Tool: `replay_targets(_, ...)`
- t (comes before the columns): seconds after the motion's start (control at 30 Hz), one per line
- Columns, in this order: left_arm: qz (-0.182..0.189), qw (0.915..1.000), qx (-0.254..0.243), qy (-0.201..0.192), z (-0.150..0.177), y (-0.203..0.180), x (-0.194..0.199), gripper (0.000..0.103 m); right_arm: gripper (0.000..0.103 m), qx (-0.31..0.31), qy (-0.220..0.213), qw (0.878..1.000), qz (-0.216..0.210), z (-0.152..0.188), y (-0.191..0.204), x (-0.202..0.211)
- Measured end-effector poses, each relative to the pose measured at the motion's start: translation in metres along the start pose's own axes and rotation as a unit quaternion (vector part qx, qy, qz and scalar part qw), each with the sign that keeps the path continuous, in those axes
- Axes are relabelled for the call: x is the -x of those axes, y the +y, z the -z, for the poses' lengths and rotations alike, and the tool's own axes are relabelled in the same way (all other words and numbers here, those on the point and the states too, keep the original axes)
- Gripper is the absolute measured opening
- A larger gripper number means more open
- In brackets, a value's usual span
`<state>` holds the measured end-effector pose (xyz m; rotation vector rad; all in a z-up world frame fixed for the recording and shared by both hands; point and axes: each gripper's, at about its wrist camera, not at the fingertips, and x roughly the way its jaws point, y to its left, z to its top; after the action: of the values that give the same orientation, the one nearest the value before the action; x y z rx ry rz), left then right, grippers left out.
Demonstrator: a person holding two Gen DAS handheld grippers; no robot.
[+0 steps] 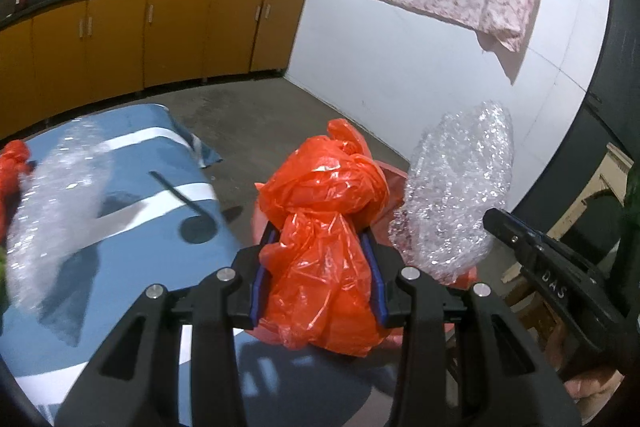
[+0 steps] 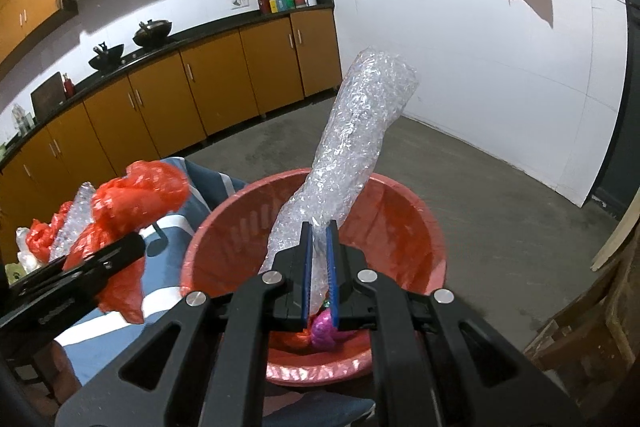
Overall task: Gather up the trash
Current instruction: 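Carry the bubble wrap and red bag over the orange basket with both tools, then open both tools to drop the red bag and bubble wrap into the basket, then grasp another bubble wrap sheet with the right tool while the left tool grasps the green paw-print bag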
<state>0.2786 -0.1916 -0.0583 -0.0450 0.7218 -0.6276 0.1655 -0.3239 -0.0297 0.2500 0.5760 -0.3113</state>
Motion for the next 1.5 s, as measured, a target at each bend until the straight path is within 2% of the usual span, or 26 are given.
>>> replay_targets(0.4, 0.015, 0.9989, -0.030, 0.031, 0.000, -0.020, -0.047, 0.041, 0.008, -0.008, 0.015, 1.000, -0.007, 0.002, -0.007, -0.016)
replay_targets(0.6, 0.018, 0.9986, -0.027, 0.041, 0.002, -0.018, -0.056, 0.059, 0.012, -0.012, 0.026, 1.000, -0.009, 0.005, -0.017, -0.020)
replay_targets(0.63, 0.017, 0.9987, -0.025, 0.041, 0.002, -0.016, -0.056, 0.062, 0.018, -0.013, 0.026, 1.000, -0.008, 0.006, -0.018, -0.019)
replay_targets(0.67, 0.016, 0.9988, -0.022, 0.040, 0.003, -0.014, -0.055, 0.065, 0.028, -0.016, 0.025, 1.000, -0.006, 0.007, -0.020, -0.018)
replay_targets(0.7, 0.014, 0.9990, -0.018, 0.038, 0.003, -0.010, -0.053, 0.066, 0.032, -0.018, 0.023, 1.000, -0.004, 0.007, -0.022, -0.017)
replay_targets(0.73, 0.010, 0.9992, -0.015, 0.036, 0.003, -0.010, -0.051, 0.068, 0.043, -0.022, 0.017, 1.000, 0.002, 0.008, -0.024, -0.013)
replay_targets(0.77, 0.005, 0.9994, -0.012, 0.033, 0.003, -0.006, -0.047, 0.072, 0.054, -0.023, 0.012, 1.000, 0.009, 0.009, -0.026, -0.010)
replay_targets(0.8, -0.003, 0.9995, -0.011, 0.028, 0.003, -0.003, -0.042, 0.073, 0.060, -0.024, 0.005, 1.000, 0.019, 0.010, -0.027, -0.006)
replay_targets(0.87, -0.018, 0.9997, -0.009, 0.016, 0.005, 0.003, -0.032, 0.081, 0.088, -0.029, -0.014, 0.999, 0.035, 0.010, -0.030, 0.002)
replay_targets(0.93, -0.033, 0.9994, -0.009, 0.004, 0.007, 0.008, -0.019, 0.086, 0.098, -0.037, -0.034, 0.998, 0.043, 0.009, -0.030, 0.011)
replay_targets(1.1, -0.077, 0.9967, -0.015, -0.021, 0.022, 0.025, 0.018, 0.094, 0.101, -0.020, -0.042, 0.998, 0.037, 0.010, -0.016, 0.017)
replay_targets(1.23, -0.119, 0.9917, -0.009, -0.047, 0.037, 0.048, 0.053, 0.099, 0.101, 0.018, -0.040, 0.999, 0.020, 0.012, 0.015, 0.017)
replay_targets(1.37, -0.175, 0.9825, 0.010, -0.061, 0.051, 0.079, 0.088, 0.099, 0.101, 0.059, -0.036, 0.998, -0.013, 0.016, 0.053, 0.019)
replay_targets(1.5, -0.238, 0.9675, 0.042, -0.074, 0.074, 0.121, 0.128, 0.099, 0.101, 0.080, -0.029, 0.995, -0.055, 0.023, 0.088, 0.021)
